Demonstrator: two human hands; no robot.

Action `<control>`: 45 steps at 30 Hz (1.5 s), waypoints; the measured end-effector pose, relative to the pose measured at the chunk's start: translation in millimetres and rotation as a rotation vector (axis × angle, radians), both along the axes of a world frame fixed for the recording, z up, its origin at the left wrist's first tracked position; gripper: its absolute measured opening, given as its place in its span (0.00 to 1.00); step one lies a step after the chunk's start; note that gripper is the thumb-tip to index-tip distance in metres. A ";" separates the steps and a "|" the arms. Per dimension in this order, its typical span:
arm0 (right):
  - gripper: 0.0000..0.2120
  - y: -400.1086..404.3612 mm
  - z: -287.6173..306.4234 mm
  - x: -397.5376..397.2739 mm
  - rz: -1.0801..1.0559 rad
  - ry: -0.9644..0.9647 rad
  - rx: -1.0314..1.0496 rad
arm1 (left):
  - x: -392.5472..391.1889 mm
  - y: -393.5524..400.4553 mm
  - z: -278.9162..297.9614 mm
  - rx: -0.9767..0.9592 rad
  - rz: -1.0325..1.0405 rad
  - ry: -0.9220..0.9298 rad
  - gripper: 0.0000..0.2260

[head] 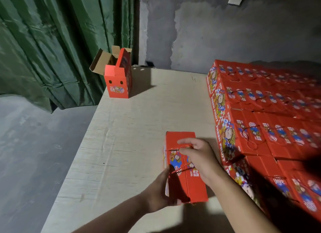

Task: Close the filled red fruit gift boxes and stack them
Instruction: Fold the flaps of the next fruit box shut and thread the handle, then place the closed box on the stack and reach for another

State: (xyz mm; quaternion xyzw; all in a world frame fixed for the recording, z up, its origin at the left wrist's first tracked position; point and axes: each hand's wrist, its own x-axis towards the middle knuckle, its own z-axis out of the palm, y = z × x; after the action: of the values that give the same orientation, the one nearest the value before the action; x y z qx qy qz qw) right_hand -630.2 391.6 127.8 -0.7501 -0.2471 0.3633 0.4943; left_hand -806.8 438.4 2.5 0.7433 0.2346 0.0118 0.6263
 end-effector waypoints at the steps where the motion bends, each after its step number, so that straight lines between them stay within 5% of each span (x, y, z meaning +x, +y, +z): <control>1: 0.12 -4.9 -3.2 4.0 -0.023 -0.007 -0.001 | 3.6 -2.9 -0.9 0.063 -0.030 0.025 0.54; 6: 0.09 -36.0 -19.0 21.1 -0.006 -0.129 -0.041 | 14.7 -17.1 -11.8 0.224 -0.092 0.090 0.62; 11: 0.09 -86.8 -54.8 7.8 0.153 -0.505 -0.185 | 16.9 -25.9 -28.5 0.257 -0.065 0.116 0.63; 17: 0.46 -146.1 -115.6 -19.8 0.450 -0.941 -0.470 | 23.0 -33.5 -45.3 0.228 0.044 0.084 0.55; 20: 0.54 -155.9 -145.0 -24.9 0.543 -0.910 -0.579 | 23.0 -37.7 -55.3 0.205 0.097 0.060 0.54; 25: 0.40 -152.3 -161.0 -16.4 0.625 -0.985 -0.549 | 28.3 -34.5 -59.9 0.210 0.119 0.146 0.56; 29: 0.55 -137.9 -169.2 0.1 0.626 -0.855 -0.601 | 36.8 -25.8 -61.4 0.231 0.099 0.207 0.56; 45: 0.56 -26.2 -145.9 110.4 0.481 -0.928 -0.601 | 151.0 60.6 -63.8 0.230 0.103 0.075 0.48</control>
State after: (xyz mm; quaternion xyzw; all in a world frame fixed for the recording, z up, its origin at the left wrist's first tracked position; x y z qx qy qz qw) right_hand -519.7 365.4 -18.2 -0.8601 -0.4863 0.1536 0.0054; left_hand -655.9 499.0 -61.3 0.7971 0.2928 0.0431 0.5264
